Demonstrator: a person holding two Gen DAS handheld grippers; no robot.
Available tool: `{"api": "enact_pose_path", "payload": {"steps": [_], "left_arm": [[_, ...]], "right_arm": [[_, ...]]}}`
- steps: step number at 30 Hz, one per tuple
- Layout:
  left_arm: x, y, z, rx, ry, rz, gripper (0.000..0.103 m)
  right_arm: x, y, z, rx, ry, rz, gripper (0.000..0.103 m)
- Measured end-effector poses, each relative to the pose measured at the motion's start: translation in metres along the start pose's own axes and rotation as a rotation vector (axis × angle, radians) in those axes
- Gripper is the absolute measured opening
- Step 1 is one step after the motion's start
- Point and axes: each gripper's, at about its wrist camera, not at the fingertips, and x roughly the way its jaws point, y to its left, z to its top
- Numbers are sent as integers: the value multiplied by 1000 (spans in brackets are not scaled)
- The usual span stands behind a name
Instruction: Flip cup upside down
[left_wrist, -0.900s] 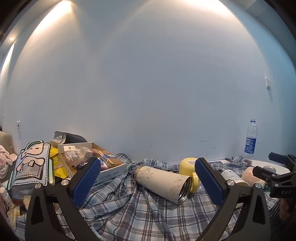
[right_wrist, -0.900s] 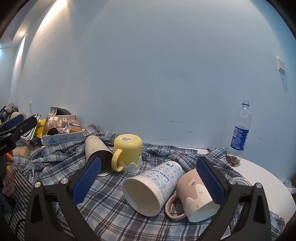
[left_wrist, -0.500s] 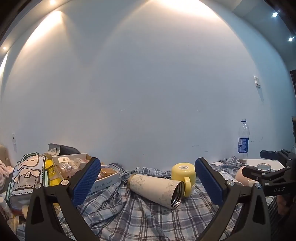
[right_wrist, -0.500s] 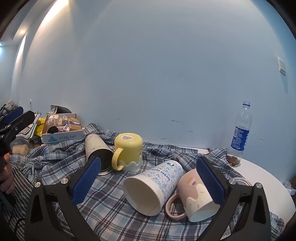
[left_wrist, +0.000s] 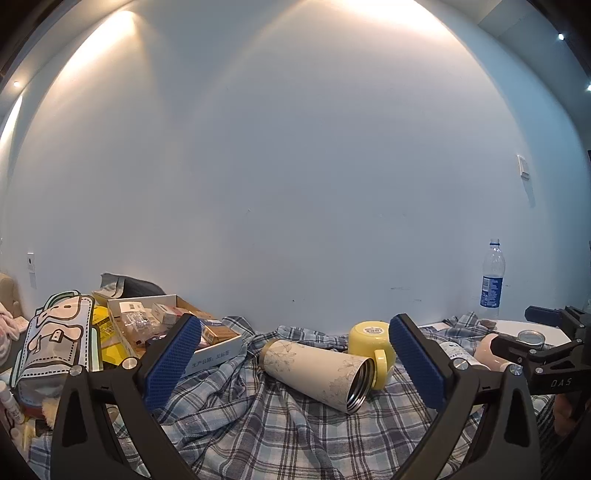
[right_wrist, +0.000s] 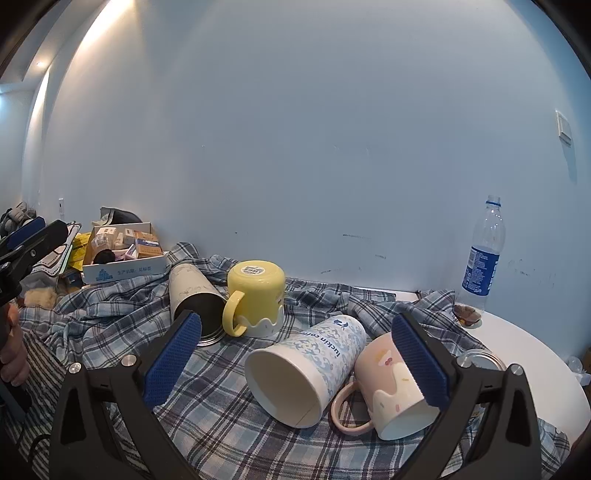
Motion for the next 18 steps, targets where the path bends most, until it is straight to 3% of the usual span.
{"api": "enact_pose_path", "payload": {"steps": [4, 18], "left_arm": [[6, -2, 0, 10, 33, 16, 103], [2, 0, 0, -1, 13, 15, 103]], "right_arm": [[-1, 2, 0, -8, -6, -3, 103], [-4, 1, 2, -15, -17, -6, 103]]}}
